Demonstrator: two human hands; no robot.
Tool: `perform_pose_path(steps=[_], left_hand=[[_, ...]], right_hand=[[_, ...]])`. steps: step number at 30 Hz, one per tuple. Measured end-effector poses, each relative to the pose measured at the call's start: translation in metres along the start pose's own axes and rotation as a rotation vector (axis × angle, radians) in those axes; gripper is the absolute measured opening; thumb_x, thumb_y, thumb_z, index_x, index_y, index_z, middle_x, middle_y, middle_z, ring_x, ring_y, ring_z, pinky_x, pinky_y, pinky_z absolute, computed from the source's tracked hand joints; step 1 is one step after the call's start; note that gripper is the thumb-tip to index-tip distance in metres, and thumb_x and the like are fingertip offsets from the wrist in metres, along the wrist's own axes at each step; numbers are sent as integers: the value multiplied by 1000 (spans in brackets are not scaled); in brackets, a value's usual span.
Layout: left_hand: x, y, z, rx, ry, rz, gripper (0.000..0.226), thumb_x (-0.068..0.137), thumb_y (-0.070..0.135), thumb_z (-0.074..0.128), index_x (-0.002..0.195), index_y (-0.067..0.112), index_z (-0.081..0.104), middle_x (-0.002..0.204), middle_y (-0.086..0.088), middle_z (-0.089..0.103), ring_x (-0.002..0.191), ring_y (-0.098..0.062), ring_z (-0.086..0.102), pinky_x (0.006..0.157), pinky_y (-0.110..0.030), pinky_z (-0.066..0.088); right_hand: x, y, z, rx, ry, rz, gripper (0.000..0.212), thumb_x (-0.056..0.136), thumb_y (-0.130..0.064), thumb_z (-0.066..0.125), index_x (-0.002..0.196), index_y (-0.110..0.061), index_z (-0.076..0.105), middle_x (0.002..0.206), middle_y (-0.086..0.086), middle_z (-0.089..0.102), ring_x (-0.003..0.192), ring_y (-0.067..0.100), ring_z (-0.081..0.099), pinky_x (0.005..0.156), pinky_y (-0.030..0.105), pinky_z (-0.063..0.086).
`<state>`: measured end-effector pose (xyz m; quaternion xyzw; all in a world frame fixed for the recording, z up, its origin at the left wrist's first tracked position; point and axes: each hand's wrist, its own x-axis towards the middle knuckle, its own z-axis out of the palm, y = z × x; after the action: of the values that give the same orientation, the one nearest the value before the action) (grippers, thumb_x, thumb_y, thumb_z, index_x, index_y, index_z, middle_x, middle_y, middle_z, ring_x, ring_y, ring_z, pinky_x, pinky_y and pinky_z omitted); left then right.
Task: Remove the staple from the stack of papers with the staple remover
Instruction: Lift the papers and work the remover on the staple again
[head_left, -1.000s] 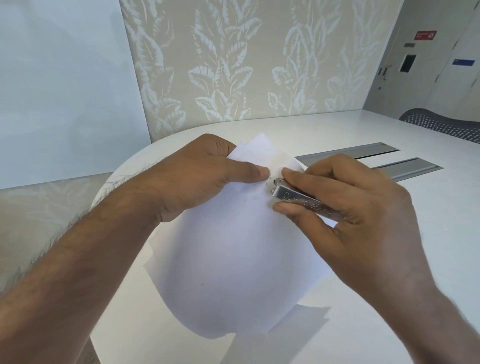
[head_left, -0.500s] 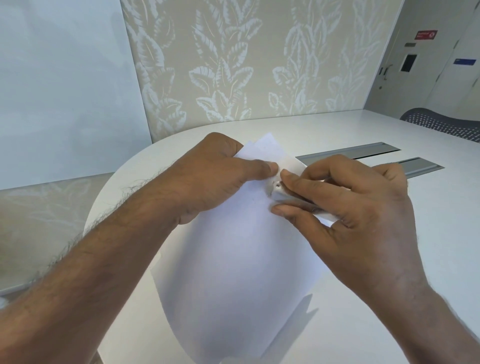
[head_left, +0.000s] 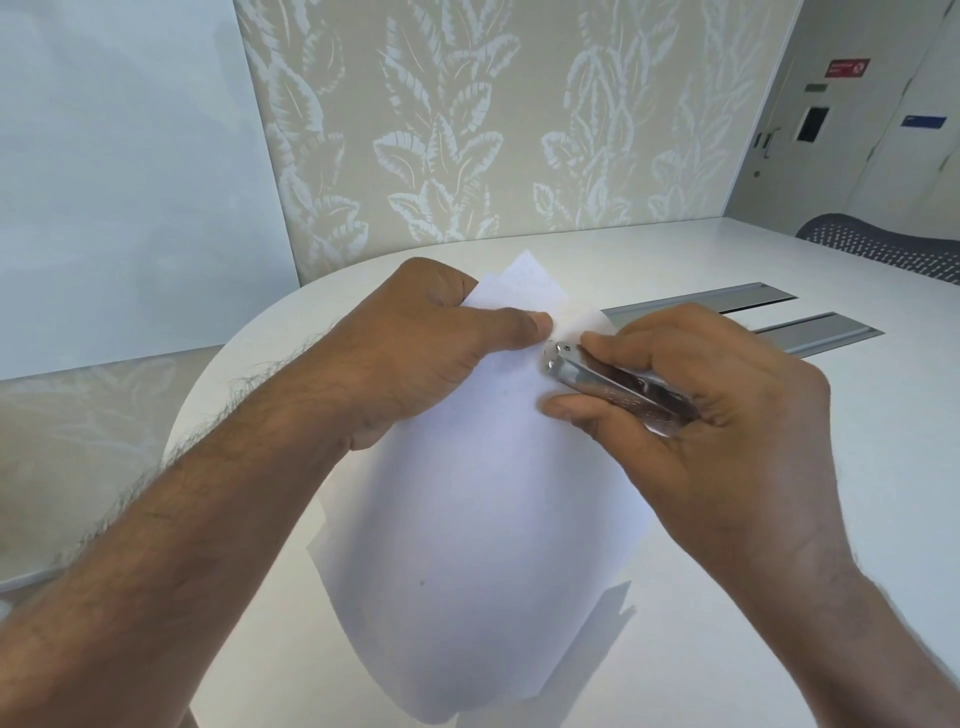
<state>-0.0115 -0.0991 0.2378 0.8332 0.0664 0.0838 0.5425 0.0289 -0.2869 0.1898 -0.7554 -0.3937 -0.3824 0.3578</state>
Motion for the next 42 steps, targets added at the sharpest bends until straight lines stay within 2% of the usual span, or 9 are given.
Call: perform_pose_path(steps=[4, 13, 17, 20, 23, 27, 29, 33, 42], left_hand=[[5, -5, -1, -19, -28, 32, 67, 67, 45, 75, 104, -11, 67, 89, -18, 67, 77, -33, 60, 82, -43, 47], [7, -7, 5, -29, -30, 63, 60, 69, 43, 74, 94, -11, 67, 82, -9, 56, 74, -25, 50, 75, -39, 37], [5, -6, 6, -21, -11, 65, 47, 69, 42, 75, 85, -2, 74, 81, -24, 69, 71, -31, 63, 76, -40, 46], [4, -5, 7, -11, 23, 48, 47, 67, 41, 74, 88, -2, 75, 98, -30, 74, 85, -48, 73, 85, -55, 59], [3, -5, 7, -17, 26, 33, 49, 66, 40, 75, 89, -4, 74, 98, -29, 76, 85, -46, 75, 94, -63, 54], [6, -5, 3, -42, 58, 50, 57, 67, 43, 74, 95, -7, 72, 86, -21, 72, 75, -27, 64, 89, -60, 57], [7, -5, 1, -51, 49, 66, 65, 66, 44, 74, 98, -12, 67, 81, -16, 63, 73, -26, 56, 74, -47, 53], [6, -8, 2, -70, 25, 65, 65, 69, 44, 73, 92, -16, 61, 79, -8, 52, 71, -24, 47, 72, -39, 34], [4, -11, 4, -70, -3, 102, 62, 72, 44, 71, 96, -13, 62, 83, -10, 56, 75, -26, 50, 74, -41, 37]], right_hand=[[1, 0, 1, 25, -14, 31, 29, 77, -35, 83, 89, -9, 78, 80, 3, 70, 71, 21, 65, 60, 37, 53], [2, -1, 1, 75, -44, 48, 27, 76, -36, 82, 88, -11, 78, 79, 1, 70, 70, 18, 65, 61, 34, 51], [2, 2, 1, 57, -25, -33, 25, 78, -29, 82, 91, -9, 78, 81, 4, 70, 68, 23, 64, 58, 37, 51], [1, 4, 1, -18, -12, -123, 22, 77, -26, 83, 91, -9, 78, 82, 5, 71, 70, 29, 65, 63, 42, 50], [0, 5, 1, -89, 11, -184, 18, 79, -26, 82, 88, -11, 78, 83, 4, 72, 70, 30, 64, 66, 43, 45], [-6, 1, 5, -72, -19, -197, 17, 79, -27, 82, 88, -13, 79, 83, 1, 73, 71, 27, 66, 68, 44, 45], [-6, 2, 3, 7, -34, -94, 21, 79, -30, 81, 91, -13, 79, 84, -1, 73, 75, 20, 68, 69, 39, 48], [-2, 4, -4, 185, -63, 112, 23, 79, -39, 77, 93, -20, 77, 82, -23, 65, 70, -5, 57, 64, 9, 43], [-2, 2, -3, 239, -62, 156, 16, 78, -41, 76, 90, -29, 76, 73, -24, 67, 68, -1, 57, 61, 3, 37]])
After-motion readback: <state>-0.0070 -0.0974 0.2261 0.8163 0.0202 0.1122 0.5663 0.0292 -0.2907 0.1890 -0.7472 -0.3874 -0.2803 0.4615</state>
